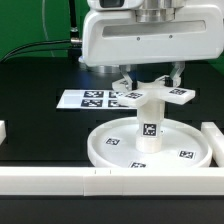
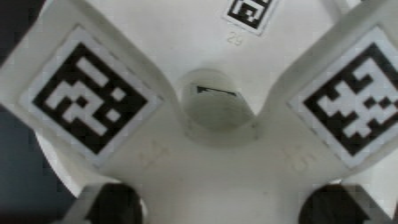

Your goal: Assemble round table

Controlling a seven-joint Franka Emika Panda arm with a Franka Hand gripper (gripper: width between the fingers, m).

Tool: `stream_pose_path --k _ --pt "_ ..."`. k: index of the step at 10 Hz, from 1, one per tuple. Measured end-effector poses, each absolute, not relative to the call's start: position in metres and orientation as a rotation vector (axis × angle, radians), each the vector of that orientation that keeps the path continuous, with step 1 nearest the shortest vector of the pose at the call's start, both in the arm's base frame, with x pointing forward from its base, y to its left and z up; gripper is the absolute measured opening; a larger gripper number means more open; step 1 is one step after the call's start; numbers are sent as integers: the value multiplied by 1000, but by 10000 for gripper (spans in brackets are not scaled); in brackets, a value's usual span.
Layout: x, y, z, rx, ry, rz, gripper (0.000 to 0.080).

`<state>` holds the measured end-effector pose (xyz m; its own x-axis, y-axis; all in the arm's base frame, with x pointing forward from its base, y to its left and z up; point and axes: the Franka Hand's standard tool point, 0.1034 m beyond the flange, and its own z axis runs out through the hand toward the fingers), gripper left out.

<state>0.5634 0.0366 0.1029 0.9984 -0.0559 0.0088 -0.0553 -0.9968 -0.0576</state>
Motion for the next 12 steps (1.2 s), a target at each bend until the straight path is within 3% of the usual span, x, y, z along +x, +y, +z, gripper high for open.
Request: stream_pose_path --k 3,7,12 --pt "562 37 102 -2961 794 -13 439" --pt "562 37 103 -2880 1058 -13 440" --pt "561 39 102 -2418 1785 31 440"
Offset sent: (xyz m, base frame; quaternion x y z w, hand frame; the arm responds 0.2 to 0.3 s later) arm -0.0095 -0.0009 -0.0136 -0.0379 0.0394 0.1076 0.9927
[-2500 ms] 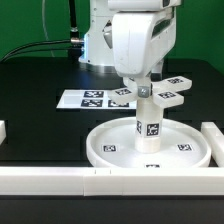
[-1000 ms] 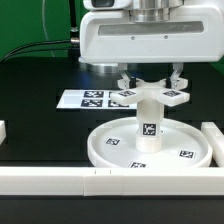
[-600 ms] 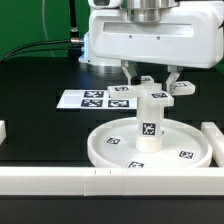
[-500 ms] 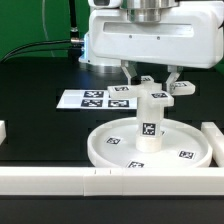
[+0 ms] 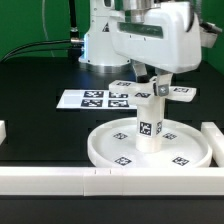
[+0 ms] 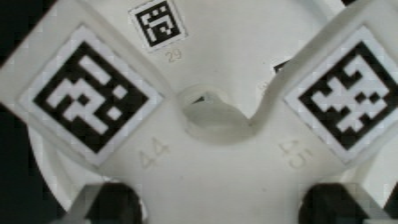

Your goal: Assemble round table

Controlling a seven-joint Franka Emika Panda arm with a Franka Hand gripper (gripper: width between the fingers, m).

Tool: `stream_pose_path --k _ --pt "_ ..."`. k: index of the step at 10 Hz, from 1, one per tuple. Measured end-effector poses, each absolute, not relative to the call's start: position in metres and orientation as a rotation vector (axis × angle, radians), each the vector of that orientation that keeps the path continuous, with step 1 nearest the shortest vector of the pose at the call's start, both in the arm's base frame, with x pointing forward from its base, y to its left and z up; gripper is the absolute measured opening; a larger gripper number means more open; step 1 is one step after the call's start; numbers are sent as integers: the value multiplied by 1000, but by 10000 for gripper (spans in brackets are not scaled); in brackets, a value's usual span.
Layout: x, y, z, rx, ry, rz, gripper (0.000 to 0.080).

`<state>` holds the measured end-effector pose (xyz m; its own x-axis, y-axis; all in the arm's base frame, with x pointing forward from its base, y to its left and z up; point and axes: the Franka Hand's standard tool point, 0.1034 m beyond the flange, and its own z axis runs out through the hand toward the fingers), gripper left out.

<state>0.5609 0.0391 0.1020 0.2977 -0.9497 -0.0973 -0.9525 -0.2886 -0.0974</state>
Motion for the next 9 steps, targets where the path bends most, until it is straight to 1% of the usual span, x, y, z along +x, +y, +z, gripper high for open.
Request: stream_pose_path --k 2,7,9 --pt "561 40 102 -2233 2005 38 440" --pt "562 39 102 -1934 2273 71 440" --pt "562 39 102 -1544 2498 45 440"
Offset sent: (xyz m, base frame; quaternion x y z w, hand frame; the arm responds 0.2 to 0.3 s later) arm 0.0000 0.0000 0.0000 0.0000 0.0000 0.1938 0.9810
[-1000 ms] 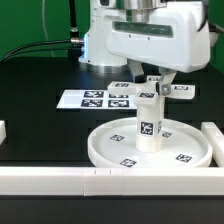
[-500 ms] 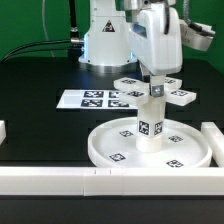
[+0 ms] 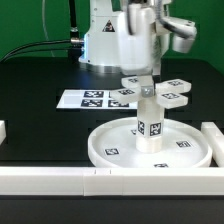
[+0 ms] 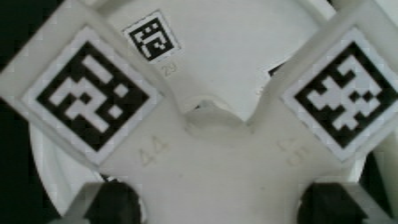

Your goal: Assemble round table

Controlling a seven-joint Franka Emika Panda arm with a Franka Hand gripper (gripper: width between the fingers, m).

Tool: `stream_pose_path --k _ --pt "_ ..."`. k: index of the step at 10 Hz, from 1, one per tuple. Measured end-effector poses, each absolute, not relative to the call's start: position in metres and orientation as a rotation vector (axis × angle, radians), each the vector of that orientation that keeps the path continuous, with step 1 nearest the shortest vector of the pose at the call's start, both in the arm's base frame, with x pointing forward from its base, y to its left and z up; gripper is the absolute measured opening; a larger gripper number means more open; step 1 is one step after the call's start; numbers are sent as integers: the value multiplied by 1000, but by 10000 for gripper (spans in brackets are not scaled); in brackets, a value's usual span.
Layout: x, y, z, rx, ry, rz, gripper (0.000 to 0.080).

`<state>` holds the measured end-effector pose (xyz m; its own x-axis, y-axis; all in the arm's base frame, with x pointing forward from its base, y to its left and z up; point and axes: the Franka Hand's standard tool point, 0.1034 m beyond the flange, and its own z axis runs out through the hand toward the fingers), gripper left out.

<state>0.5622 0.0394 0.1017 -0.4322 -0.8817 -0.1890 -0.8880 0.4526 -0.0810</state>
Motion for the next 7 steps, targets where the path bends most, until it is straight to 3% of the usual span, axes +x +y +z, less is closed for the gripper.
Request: stream_pose_path --k 4,5,7 --pt "562 39 101 -1348 2592 56 440" --pt "562 40 101 -1372 2579 55 592" --pt "563 40 126 -1460 2504 78 638"
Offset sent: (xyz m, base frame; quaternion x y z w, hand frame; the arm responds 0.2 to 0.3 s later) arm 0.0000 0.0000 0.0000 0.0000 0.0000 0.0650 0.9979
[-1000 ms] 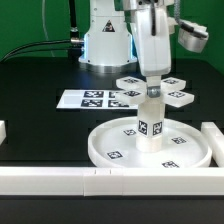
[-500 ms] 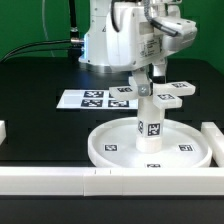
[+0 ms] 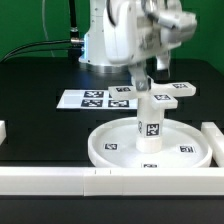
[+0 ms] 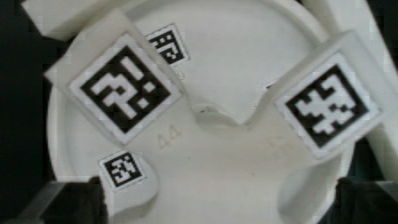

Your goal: Assemble round table

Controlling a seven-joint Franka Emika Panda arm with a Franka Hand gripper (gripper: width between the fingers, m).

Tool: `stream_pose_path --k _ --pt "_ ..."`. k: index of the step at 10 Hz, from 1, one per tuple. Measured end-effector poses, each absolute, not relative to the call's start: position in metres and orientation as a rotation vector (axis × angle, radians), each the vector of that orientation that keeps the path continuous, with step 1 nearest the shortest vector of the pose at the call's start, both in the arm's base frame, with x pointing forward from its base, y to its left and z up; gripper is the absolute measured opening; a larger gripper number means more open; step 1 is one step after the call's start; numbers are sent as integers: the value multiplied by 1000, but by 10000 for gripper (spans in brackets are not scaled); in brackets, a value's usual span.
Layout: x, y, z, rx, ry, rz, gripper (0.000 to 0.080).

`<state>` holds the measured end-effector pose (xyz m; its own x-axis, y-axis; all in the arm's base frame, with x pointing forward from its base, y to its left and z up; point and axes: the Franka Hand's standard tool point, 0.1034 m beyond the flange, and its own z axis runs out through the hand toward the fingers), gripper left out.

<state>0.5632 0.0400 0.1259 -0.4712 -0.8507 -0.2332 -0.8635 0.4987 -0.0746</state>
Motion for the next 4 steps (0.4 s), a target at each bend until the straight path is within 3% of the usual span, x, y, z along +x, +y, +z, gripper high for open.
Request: stream_pose_path --k 1,4 --pt "564 40 136 -1464 2481 76 646" --pt "563 42 131 -1486 2477 77 649"
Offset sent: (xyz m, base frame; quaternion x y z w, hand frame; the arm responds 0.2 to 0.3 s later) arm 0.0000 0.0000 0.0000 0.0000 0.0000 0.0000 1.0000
